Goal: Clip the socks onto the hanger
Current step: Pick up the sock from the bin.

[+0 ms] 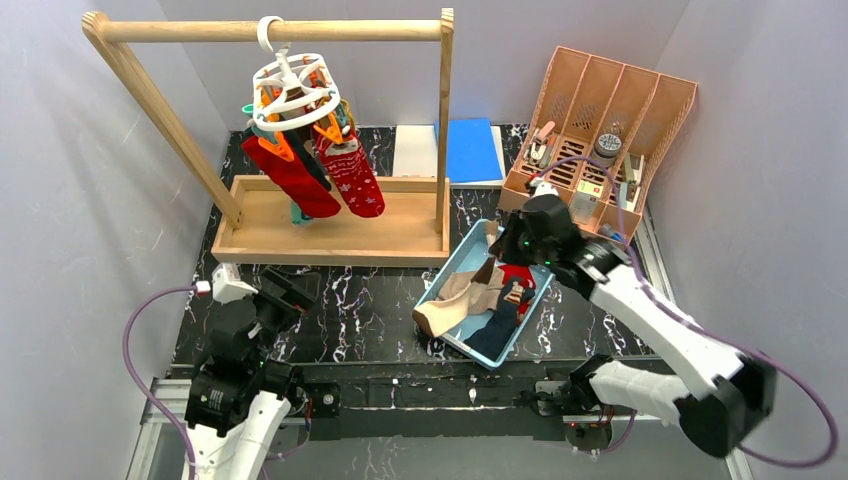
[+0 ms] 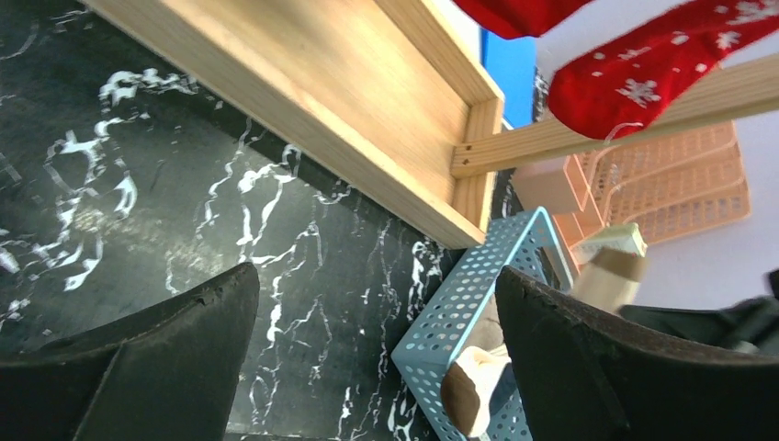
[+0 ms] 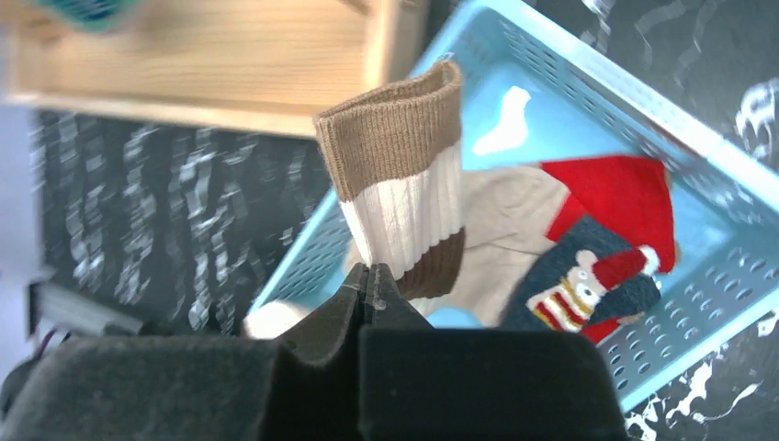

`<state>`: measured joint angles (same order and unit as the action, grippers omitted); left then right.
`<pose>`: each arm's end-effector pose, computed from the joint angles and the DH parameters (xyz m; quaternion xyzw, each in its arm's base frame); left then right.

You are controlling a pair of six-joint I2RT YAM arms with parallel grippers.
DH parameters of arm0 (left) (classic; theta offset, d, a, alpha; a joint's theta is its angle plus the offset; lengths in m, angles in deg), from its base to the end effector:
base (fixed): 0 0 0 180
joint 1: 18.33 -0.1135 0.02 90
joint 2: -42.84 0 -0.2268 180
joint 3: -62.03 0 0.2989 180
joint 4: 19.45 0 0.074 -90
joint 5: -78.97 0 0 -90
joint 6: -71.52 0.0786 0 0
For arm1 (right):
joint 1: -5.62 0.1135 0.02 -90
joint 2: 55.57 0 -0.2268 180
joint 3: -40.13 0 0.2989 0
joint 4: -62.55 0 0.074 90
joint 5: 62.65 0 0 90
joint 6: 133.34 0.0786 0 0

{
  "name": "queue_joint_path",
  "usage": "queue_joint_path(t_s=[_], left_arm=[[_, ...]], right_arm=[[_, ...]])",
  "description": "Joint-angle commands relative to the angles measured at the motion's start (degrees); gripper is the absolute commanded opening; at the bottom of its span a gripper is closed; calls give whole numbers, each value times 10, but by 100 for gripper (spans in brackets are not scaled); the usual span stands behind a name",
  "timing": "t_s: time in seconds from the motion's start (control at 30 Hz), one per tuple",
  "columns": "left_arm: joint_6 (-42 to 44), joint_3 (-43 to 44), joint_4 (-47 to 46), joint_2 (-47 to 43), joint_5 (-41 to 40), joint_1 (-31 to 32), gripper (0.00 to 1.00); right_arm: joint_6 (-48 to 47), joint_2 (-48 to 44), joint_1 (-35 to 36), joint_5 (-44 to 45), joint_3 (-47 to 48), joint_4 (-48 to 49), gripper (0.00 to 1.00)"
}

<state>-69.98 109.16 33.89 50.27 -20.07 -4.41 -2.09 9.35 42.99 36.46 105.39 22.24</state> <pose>0.1703 -0.0295 0.2980 -0.2985 0.7262 -0.2809 0.5520 0.2769 0.1958 0.2233 0.0641 0.9017 0.2114 0.3717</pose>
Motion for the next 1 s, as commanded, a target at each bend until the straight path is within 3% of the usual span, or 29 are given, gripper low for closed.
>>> queue_joint_path(t_s=[0.0,0.13,0.27,0.37,0.47,0.63,0.73,0.87,0.97], left_arm=[[31,11,-85,27,77,2,96],[47,0,-207,45,177,2,95],[60,-8,-328,51,280,1,95],[53,-12,-441,53,373,1,95],[16,-14,-551,58,423,1,95],[-87,-44,-784,81,450,2,95],[-88,-49,-854,90,445,2,95],[-55,-50,-906,105,450,2,97],[-27,-37,-934,131,455,7,98]], right_arm=[[-137,-116,1,-124,55,-40,1],[-233,-203,1,-345,84,-20,1],[-250,-236,1,-506,111,10,1],[-225,-226,1,-609,125,50,1],[-127,-224,1,-694,107,208,1],[86,-202,1,-757,54,528,1],[179,-176,1,-771,42,665,1],[252,-143,3,-769,34,774,1],[254,-120,7,-761,37,795,1]])
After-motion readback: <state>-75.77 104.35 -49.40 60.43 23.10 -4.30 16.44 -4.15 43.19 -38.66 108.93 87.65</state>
